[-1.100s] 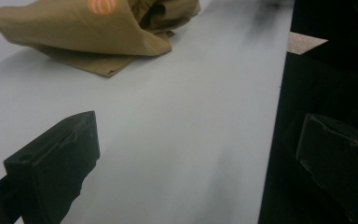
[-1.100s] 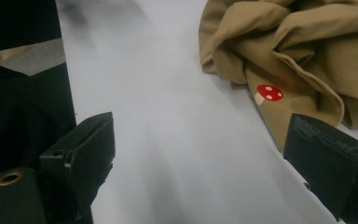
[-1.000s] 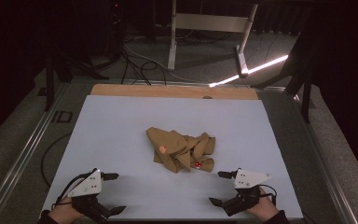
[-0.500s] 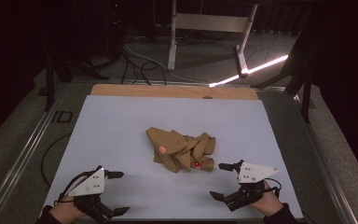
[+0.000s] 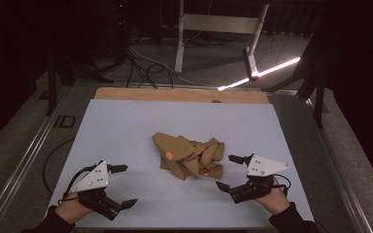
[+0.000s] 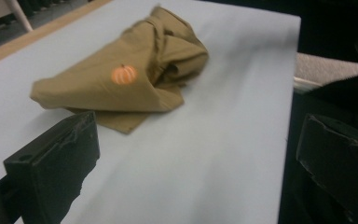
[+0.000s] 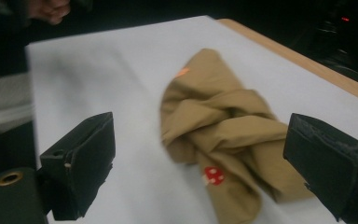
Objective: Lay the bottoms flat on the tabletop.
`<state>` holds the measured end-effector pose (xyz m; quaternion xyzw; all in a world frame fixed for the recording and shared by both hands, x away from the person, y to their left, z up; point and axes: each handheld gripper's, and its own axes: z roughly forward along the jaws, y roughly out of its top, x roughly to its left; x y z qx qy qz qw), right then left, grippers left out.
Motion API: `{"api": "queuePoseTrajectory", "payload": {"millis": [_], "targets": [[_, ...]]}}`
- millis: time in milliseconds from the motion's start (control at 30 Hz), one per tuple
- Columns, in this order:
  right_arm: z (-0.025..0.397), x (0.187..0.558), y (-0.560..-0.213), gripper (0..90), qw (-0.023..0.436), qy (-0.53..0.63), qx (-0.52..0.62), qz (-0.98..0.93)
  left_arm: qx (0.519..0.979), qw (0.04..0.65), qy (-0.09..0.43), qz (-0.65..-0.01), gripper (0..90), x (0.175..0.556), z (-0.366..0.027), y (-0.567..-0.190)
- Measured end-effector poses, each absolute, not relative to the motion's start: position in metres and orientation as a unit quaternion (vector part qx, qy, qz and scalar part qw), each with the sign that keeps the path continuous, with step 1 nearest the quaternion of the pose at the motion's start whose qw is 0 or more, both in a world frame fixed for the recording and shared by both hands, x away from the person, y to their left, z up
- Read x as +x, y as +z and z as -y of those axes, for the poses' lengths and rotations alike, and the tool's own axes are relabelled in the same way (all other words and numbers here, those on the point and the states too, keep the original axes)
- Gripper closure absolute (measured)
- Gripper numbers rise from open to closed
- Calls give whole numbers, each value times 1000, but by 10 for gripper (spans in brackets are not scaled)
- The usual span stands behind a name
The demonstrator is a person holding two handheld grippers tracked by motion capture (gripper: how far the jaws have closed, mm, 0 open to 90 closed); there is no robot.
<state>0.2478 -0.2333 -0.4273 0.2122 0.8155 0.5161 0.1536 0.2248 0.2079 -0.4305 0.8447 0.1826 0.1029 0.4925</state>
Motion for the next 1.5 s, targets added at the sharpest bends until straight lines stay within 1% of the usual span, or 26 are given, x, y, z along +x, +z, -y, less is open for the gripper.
{"api": "queuePoseTrajectory", "payload": {"millis": [100, 300, 633, 800, 900, 1033, 1233, 1267, 1300, 1333, 1433, 1500], "targets": [[232, 257, -430, 93, 165, 510, 232, -811, 848, 487, 108, -180, 3, 234, -205, -431], [227, 274, -437, 93, 176, 503, 254, -807, 853, 472, 109, -195, 3, 250, -195, -439], [215, 284, -449, 93, 193, 486, 275, -807, 854, 444, 137, -234, 3, 271, -173, -449], [210, 285, -455, 97, 193, 478, 285, -808, 853, 430, 151, -256, 3, 280, -165, -457], [209, 286, -457, 97, 194, 479, 294, -804, 848, 420, 169, -276, 4, 285, -161, -464], [209, 289, -459, 98, 182, 488, 317, -792, 848, 410, 178, -283, 4, 292, -156, -471], [201, 290, -463, 98, 181, 478, 343, -788, 841, 403, 171, -317, 4, 306, -150, -477], [199, 291, -463, 100, 182, 471, 349, -789, 838, 404, 172, -323, 4, 310, -149, -477], [196, 292, -464, 130, 181, 468, 358, -787, 837, 404, 174, -326, 4, 312, -149, -477], [195, 292, -464, 139, 179, 469, 364, -784, 836, 404, 174, -328, 4, 318, -149, -476], [190, 295, -464, 157, 180, 463, 373, -784, 837, 395, 178, -335, 5, 331, -148, -473], [187, 296, -465, 167, 189, 450, 381, -785, 833, 399, 175, -342, 5, 341, -148, -472]]}}
